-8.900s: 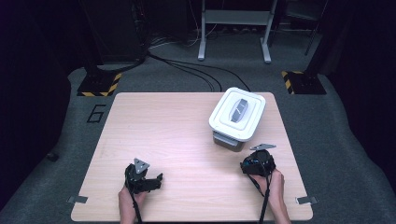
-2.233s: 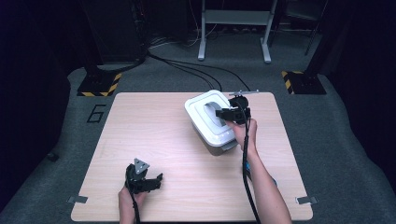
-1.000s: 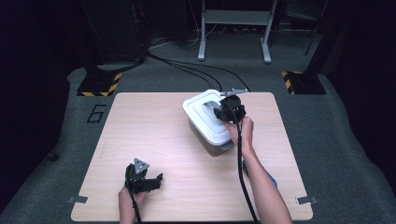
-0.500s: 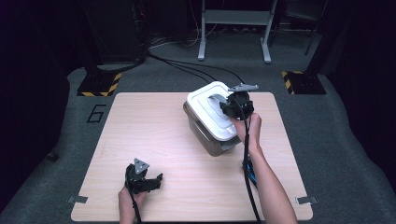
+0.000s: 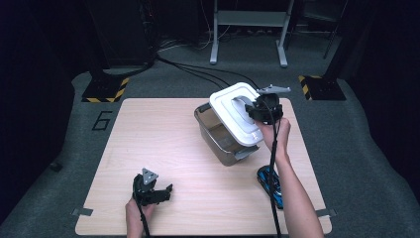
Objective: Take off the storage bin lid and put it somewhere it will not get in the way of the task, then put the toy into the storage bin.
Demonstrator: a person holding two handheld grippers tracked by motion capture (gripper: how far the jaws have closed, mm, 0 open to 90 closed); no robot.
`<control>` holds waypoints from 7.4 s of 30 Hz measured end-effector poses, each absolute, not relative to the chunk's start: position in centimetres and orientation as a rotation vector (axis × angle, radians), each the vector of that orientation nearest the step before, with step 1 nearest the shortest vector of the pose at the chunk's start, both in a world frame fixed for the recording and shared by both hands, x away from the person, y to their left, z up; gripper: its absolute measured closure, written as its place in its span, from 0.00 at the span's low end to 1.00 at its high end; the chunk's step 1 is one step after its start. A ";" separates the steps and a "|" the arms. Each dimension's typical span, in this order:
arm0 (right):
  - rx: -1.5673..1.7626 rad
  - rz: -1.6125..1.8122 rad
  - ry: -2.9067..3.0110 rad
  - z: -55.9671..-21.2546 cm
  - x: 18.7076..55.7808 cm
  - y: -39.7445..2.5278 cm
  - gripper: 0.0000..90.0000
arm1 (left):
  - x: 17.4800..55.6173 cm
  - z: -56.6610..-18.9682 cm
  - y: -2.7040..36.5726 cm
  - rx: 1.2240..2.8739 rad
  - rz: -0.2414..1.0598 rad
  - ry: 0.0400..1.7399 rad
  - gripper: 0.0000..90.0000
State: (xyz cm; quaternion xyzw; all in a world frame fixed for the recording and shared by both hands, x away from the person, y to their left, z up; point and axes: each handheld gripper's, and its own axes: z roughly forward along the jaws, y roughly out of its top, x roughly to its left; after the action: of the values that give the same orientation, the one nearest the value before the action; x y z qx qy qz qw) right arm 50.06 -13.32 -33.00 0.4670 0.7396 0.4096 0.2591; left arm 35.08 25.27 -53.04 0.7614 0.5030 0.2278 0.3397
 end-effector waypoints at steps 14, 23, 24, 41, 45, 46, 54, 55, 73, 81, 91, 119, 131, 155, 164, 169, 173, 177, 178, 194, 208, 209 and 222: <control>1.313 1.101 1.942 -32.4 50.0 -16.2 0.74 | 35.1 -53.0 25.3 1.990 0.586 1.311 0.15; 1.343 1.069 1.907 -32.5 50.0 -17.8 0.74 | 35.1 -53.0 25.3 1.983 0.593 1.308 0.15; 1.345 1.067 1.906 -32.5 50.0 -18.0 0.74 | 35.1 -53.0 25.3 1.984 0.593 1.309 0.15; 1.414 1.044 1.820 -32.7 50.0 -21.2 0.74 | 35.1 -53.0 25.3 1.984 0.595 1.308 0.15; 1.431 1.034 1.802 -32.9 50.0 -21.9 0.74 | 35.1 -53.0 25.3 1.984 0.595 1.307 0.15; 1.435 1.031 1.799 -33.0 50.0 -22.1 0.74 | 35.1 -53.0 25.3 1.985 0.598 1.307 0.15; 1.483 1.008 1.761 -33.8 50.3 -23.5 0.74 | 35.1 -53.0 25.3 1.983 0.595 1.308 0.15; 1.487 1.006 1.756 -34.0 50.3 -23.6 0.74 | 35.1 -53.0 25.3 1.983 0.595 1.308 0.15; 1.586 0.936 1.712 -36.8 51.4 -25.6 0.74 | 35.1 -53.0 25.3 1.983 0.595 1.308 0.15; 1.625 0.908 1.727 -39.1 52.2 -25.8 0.74 | 35.1 -53.0 25.3 1.983 0.594 1.308 0.15; 1.652 0.880 1.742 -41.5 52.8 -25.8 0.74 | 35.1 -53.0 25.3 1.983 0.594 1.308 0.15; 1.728 0.817 1.775 -47.0 54.0 -26.0 0.74 | 35.1 -53.0 25.3 1.986 0.598 1.306 0.15; 1.752 0.779 1.797 -48.2 54.5 -25.6 0.74 | 35.0 -53.0 25.2 1.984 0.600 1.307 0.15; 1.643 0.941 1.903 -45.0 51.1 -25.1 0.22 | 35.0 -53.0 25.2 1.980 0.604 1.310 0.15; 1.520 0.947 2.000 -44.3 48.0 -24.0 0.15 | 35.0 -53.0 25.2 1.987 0.604 1.305 0.15; 1.485 0.975 2.050 -44.4 46.6 -23.8 0.13 | 35.0 -53.0 25.2 1.984 0.602 1.306 0.15; 1.451 0.972 2.094 -44.5 45.7 -23.6 0.08 | 35.0 -53.0 25.2 1.981 0.602 1.310 0.15; 1.432 0.971 2.124 -44.7 44.8 -23.3 0.00 | 35.0 -53.0 25.2 1.982 0.603 1.310 0.15; 1.429 0.969 2.133 -44.8 44.5 -23.2 0.00 | 35.0 -53.0 25.2 1.981 0.603 1.310 0.15; 1.330 0.936 2.256 -45.5 42.0 -21.6 0.00 | 35.0 -53.0 25.1 1.990 0.616 1.304 0.15; 1.363 0.824 2.407 -48.2 41.7 -19.4 0.00 | 35.0 -53.0 25.1 1.987 0.620 1.300 0.15; 1.366 0.819 2.414 -48.4 41.8 -19.2 0.00 | 34.9 -53.1 25.1 1.983 0.625 1.301 0.15; 1.424 0.739 2.442 -49.7 42.3 -18.7 0.08 | 34.9 -53.0 25.1 1.992 0.614 1.302 0.15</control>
State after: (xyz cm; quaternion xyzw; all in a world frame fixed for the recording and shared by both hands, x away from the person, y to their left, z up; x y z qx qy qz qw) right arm 42.33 -18.74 -49.74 0.4846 0.8306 0.2514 0.1097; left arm 34.94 25.12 -52.99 0.7637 0.4989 0.2355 0.3352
